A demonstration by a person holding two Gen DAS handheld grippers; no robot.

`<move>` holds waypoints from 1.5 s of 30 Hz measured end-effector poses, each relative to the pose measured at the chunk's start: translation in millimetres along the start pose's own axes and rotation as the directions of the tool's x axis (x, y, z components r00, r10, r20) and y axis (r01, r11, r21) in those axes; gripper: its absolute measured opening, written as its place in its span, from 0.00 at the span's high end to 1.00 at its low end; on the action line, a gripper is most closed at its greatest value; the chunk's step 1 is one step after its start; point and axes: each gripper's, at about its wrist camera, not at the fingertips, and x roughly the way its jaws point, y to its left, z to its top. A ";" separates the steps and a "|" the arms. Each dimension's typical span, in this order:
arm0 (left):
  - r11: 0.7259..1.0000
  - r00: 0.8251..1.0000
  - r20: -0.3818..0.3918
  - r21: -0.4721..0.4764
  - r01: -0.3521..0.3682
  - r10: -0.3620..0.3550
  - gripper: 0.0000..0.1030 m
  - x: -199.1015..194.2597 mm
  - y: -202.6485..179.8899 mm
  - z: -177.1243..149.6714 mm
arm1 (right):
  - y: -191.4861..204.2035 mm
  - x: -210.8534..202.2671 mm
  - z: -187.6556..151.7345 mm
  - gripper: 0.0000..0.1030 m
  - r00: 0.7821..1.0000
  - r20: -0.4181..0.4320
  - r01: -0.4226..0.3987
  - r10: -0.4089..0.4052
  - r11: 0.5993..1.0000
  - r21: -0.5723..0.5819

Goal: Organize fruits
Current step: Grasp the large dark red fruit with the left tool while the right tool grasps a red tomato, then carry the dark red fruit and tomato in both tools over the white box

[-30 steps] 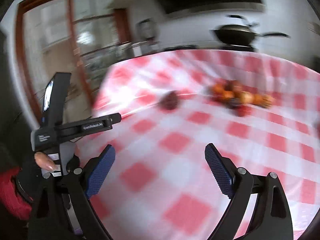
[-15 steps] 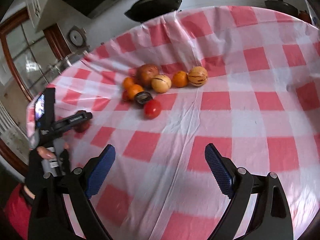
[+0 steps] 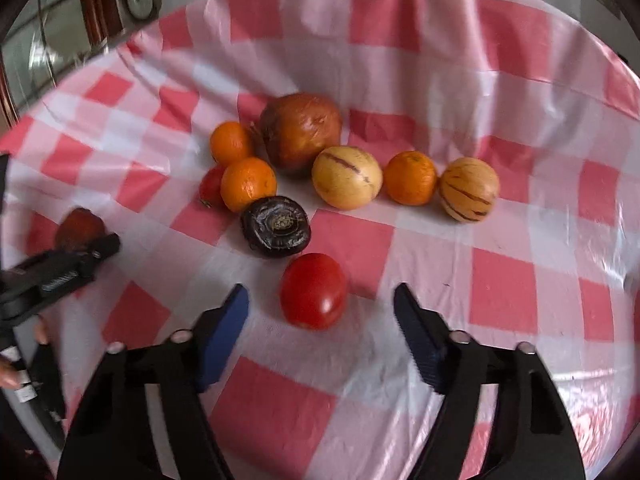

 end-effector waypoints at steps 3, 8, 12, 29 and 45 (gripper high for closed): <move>1.000 1.000 0.001 0.000 0.001 -0.001 0.33 2.8 -2.1 1.4 | -1.3 0.5 1.3 0.52 1.000 0.007 0.007 -0.007 1.000 0.006; 0.999 1.000 0.017 -0.030 0.009 -0.009 0.45 -9.2 9.3 -1.7 | -10.0 -13.8 -3.1 0.68 0.998 0.066 -0.011 0.008 0.999 0.046; 0.997 0.997 0.031 -0.042 0.071 -0.070 0.46 -10.7 16.3 -2.8 | -22.5 -27.7 -18.2 0.68 0.990 0.099 -0.117 0.104 0.983 0.141; 0.982 0.958 0.236 -0.054 0.179 -0.162 0.46 -92.9 18.5 -43.3 | -5.2 -83.0 -75.7 0.68 0.949 0.191 -0.291 0.251 0.930 0.226; 0.991 0.921 0.366 0.041 0.128 -0.134 0.46 -237.2 52.1 -175.4 | 65.9 -172.9 -159.9 0.68 0.911 0.193 -0.381 0.364 0.922 0.063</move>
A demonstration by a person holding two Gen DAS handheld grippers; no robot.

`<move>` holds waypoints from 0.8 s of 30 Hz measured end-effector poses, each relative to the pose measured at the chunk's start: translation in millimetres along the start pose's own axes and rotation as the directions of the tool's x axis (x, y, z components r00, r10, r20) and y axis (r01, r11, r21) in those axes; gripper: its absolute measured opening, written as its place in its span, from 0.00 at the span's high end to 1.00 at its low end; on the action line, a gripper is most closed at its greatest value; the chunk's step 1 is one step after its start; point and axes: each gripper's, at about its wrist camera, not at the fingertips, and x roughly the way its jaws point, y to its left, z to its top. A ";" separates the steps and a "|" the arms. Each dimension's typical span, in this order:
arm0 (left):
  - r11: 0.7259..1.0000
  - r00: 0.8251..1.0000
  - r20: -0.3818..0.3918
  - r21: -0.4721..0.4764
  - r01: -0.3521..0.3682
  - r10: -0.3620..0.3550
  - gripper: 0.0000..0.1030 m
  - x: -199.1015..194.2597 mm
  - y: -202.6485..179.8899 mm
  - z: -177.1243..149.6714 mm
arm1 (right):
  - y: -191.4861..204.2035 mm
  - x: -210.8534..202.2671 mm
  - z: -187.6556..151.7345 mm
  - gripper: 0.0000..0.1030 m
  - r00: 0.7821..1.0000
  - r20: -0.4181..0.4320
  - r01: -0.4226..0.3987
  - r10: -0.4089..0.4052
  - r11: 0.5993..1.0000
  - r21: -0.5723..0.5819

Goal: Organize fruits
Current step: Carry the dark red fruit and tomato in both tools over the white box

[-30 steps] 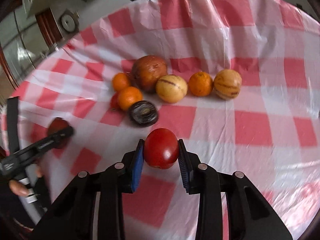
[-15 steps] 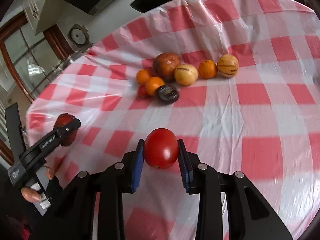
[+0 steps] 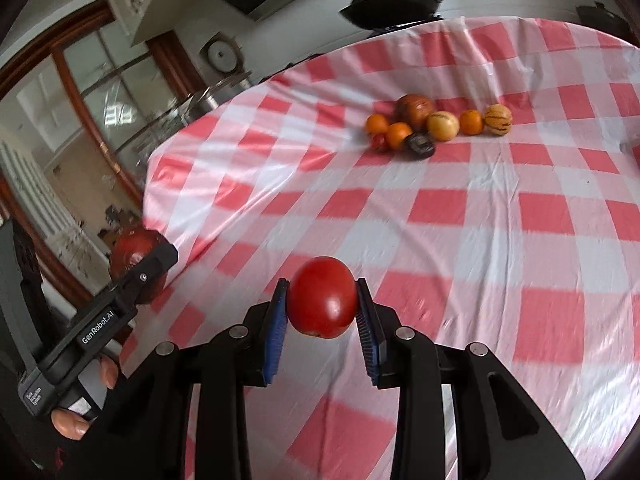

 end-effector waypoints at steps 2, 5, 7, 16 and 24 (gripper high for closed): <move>1.000 1.000 -0.011 -0.002 -0.007 0.007 0.46 -9.0 5.9 -7.6 | 10.6 -2.0 -6.5 0.68 1.000 -0.011 -0.009 0.009 1.000 -0.029; 1.000 0.999 -0.026 -0.008 -0.027 0.027 0.46 -17.1 15.9 -17.9 | 26.1 -2.3 -14.6 0.68 0.999 -0.027 -0.021 0.019 0.997 -0.071; 0.999 0.999 -0.039 -0.006 -0.037 0.037 0.46 -20.5 21.2 -24.0 | 37.3 -2.0 -19.9 0.68 0.999 -0.041 -0.033 0.030 0.995 -0.096; 0.995 0.993 -0.062 -0.004 -0.098 0.097 0.46 -45.2 54.3 -51.0 | 90.0 4.8 -43.9 0.68 0.993 -0.102 -0.082 0.062 0.973 -0.214; 0.979 0.978 -0.086 -0.058 -0.196 0.191 0.46 -77.1 108.3 -74.7 | 149.4 11.8 -74.5 0.68 0.978 -0.176 -0.169 0.112 0.919 -0.356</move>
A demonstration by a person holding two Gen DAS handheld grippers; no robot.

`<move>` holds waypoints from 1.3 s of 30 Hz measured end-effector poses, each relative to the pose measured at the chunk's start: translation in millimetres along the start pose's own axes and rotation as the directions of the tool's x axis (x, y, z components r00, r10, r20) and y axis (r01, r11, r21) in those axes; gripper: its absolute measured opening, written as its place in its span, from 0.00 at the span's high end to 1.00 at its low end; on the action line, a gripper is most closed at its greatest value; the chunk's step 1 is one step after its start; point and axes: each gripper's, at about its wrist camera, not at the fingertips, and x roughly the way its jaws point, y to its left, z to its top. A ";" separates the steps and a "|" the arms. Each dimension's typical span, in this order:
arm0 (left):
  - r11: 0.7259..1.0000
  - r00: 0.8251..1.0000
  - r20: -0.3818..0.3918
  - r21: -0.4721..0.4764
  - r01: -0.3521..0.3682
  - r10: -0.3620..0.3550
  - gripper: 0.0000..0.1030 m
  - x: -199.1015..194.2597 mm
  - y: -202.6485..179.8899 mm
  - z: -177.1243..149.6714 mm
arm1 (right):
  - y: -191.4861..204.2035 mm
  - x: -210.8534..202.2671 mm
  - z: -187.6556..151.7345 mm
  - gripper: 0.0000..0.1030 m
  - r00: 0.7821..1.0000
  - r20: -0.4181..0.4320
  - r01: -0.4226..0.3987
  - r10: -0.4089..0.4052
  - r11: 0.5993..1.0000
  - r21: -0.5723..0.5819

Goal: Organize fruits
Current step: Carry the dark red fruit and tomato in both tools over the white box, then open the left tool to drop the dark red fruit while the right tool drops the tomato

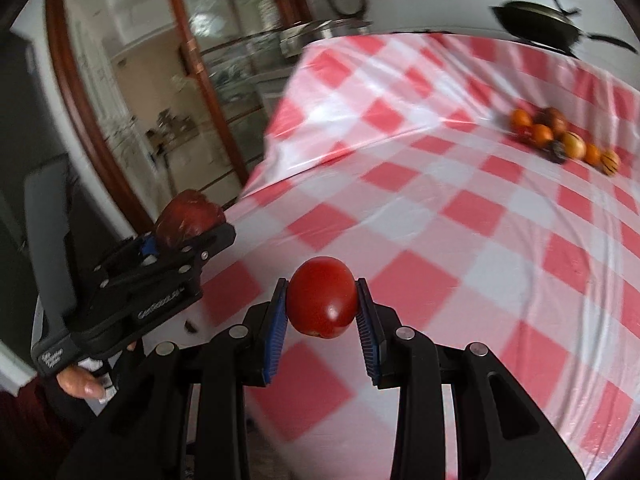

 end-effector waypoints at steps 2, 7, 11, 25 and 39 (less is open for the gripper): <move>0.999 1.000 -0.008 -0.022 -0.023 0.022 0.46 -7.4 18.0 -7.7 | 22.0 4.9 -3.1 0.68 1.000 -0.015 -0.026 0.025 0.998 -0.060; 0.992 0.994 -0.031 -0.066 -0.106 0.105 0.46 -26.6 62.1 -32.8 | 67.8 21.0 -11.6 0.68 0.993 -0.076 -0.099 0.088 0.982 -0.163; 0.980 0.986 -0.066 -0.114 -0.161 0.154 0.46 -36.3 93.0 -53.8 | 107.8 33.4 -26.1 0.68 0.984 -0.138 -0.149 0.115 0.950 -0.275; 0.929 0.905 -0.359 -0.196 -0.313 0.229 0.46 20.0 150.8 -127.7 | 185.9 140.6 -90.1 0.68 0.889 -0.457 -0.273 0.002 0.805 -0.527; 0.886 0.803 -0.568 -0.258 -0.385 0.183 0.46 80.8 185.2 -165.3 | 201.3 210.4 -136.6 0.68 0.773 -0.623 -0.310 -0.122 0.784 -0.538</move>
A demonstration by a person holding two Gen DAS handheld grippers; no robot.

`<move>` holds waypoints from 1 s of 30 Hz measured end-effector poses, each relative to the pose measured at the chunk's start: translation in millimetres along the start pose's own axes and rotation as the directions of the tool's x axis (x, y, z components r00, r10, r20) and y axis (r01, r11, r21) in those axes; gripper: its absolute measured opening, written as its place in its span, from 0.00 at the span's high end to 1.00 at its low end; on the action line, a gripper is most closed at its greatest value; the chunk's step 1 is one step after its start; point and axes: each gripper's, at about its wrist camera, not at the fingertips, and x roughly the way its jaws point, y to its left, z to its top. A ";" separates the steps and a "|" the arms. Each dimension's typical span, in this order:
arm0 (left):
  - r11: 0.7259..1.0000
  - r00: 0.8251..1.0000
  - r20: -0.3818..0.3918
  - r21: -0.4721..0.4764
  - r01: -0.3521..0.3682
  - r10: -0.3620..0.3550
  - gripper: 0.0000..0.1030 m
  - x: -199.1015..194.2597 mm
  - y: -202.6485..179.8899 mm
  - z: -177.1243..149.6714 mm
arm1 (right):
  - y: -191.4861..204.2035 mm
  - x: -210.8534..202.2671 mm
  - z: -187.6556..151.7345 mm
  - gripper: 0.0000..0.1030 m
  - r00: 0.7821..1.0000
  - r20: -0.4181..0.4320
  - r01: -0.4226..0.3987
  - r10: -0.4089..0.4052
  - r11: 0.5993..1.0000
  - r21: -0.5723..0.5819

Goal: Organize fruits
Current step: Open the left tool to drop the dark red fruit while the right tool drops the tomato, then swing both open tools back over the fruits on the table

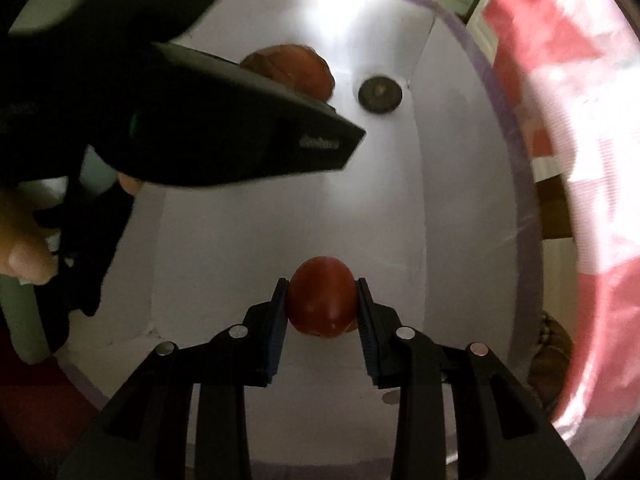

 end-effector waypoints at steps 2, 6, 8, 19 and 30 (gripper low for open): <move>1.000 1.000 -0.011 -0.002 0.000 0.000 0.46 3.8 -0.1 0.1 | -1.4 5.2 0.1 0.68 1.000 -0.014 -0.008 0.008 1.000 0.012; 1.000 0.999 -0.037 -0.006 0.000 0.000 0.46 10.2 0.5 -2.4 | -2.1 11.8 -1.6 0.68 1.000 -0.030 -0.005 0.006 1.000 0.030; 1.000 0.999 -0.043 -0.001 -0.001 0.001 0.46 10.6 -1.6 -3.1 | -2.2 12.1 -2.2 0.67 0.999 -0.032 -0.006 0.007 0.999 0.037; 1.000 1.000 -0.010 -0.024 -0.018 0.018 0.31 8.4 2.9 10.8 | -1.7 -16.1 -12.1 0.50 0.999 0.053 0.010 -0.013 0.998 0.065; 0.992 0.910 0.404 -0.121 -0.046 0.092 0.08 -100.0 13.8 24.7 | 3.9 -136.2 -26.8 0.37 0.920 0.390 -0.004 0.016 1.000 -0.030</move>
